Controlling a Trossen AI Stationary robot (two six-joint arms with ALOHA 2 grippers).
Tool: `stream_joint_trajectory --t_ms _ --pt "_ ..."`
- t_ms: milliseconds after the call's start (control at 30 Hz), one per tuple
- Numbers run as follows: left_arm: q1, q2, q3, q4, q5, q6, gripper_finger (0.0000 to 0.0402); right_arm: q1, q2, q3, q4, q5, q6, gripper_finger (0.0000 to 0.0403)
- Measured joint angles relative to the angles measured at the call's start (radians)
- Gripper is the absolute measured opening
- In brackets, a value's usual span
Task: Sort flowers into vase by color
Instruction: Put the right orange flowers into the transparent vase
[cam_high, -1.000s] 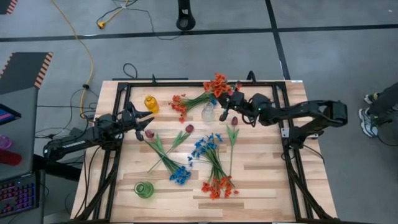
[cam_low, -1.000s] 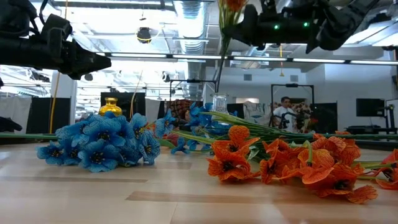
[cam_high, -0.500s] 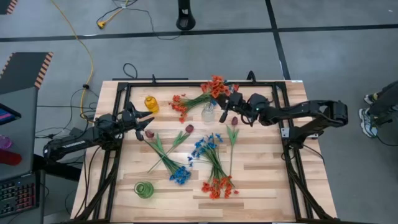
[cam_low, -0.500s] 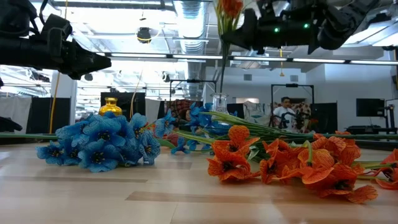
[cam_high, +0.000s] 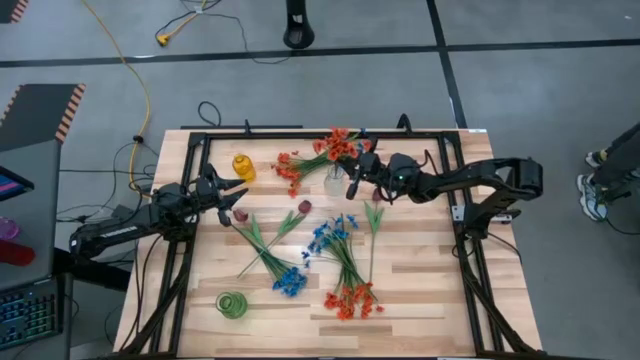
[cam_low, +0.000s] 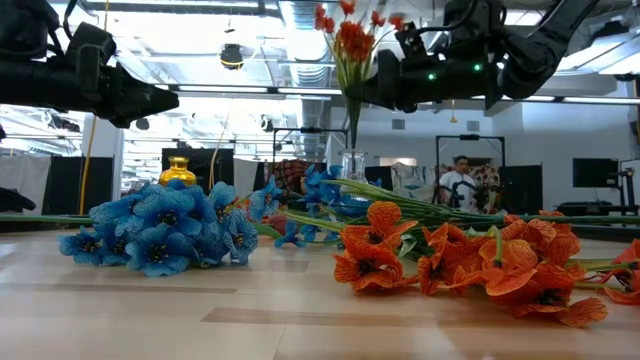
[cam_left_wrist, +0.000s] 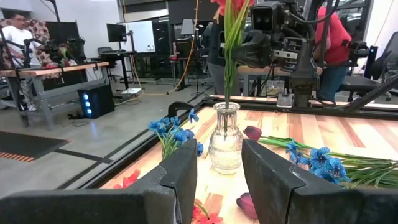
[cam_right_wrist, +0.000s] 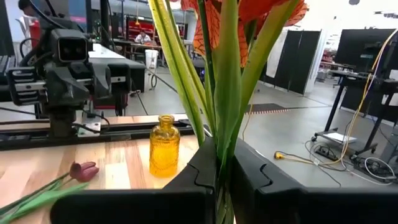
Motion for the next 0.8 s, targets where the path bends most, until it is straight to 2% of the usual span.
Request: stream_joint_trajectory --t_ms 200,300,567,800 --pt "0.000 0.000 0.000 0.000 0.000 0.000 0.0116 0.000 -0.009 0.000 -0.001 0.000 -0.003 0.0047" --pt "0.000 0.000 0.000 0.000 0.000 0.000 0.0116 0.000 -0.009 0.000 -0.003 0.003 -0.004 0.0063" --pt "0.000 0.000 0.000 0.000 0.000 0.000 0.0116 0.000 -0.010 0.000 -0.022 0.006 -0.003 0.0158" --pt "0.000 0.000 0.000 0.000 0.000 0.000 0.0116 0.007 -0.078 0.000 -0.244 0.113 0.018 0.0229"
